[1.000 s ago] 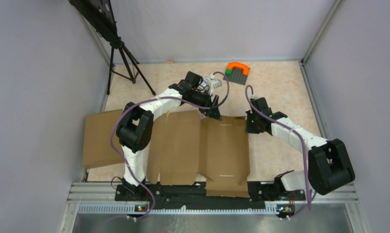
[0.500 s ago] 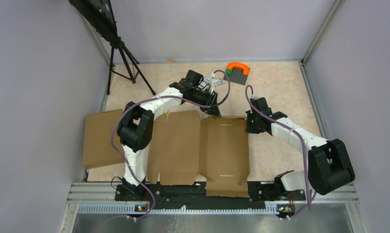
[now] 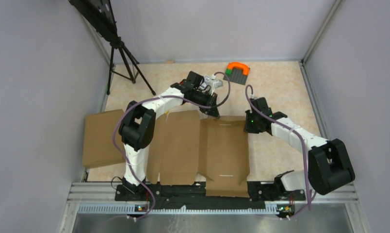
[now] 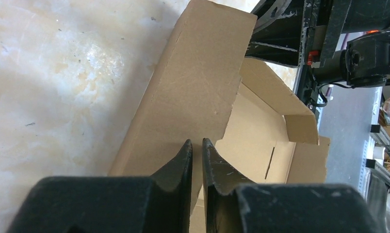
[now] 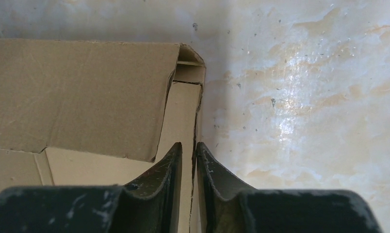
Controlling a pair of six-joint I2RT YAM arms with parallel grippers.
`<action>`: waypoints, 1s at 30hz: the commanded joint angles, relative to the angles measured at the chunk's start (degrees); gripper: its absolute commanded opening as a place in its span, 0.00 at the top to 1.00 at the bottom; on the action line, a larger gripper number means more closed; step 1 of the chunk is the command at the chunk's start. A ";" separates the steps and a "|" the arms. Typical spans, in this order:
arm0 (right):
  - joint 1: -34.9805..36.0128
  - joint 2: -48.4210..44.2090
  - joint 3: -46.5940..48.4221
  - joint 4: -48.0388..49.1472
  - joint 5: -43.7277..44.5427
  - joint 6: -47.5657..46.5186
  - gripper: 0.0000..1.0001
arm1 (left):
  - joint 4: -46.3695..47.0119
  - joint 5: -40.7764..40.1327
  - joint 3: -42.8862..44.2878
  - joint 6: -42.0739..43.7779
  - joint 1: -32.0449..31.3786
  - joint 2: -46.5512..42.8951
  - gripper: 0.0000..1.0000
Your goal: Fold the paper box
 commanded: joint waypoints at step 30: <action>-3.47 -6.76 -0.17 2.80 -10.14 1.59 0.10 | 5.38 -5.39 -4.22 0.04 -1.43 -0.24 0.87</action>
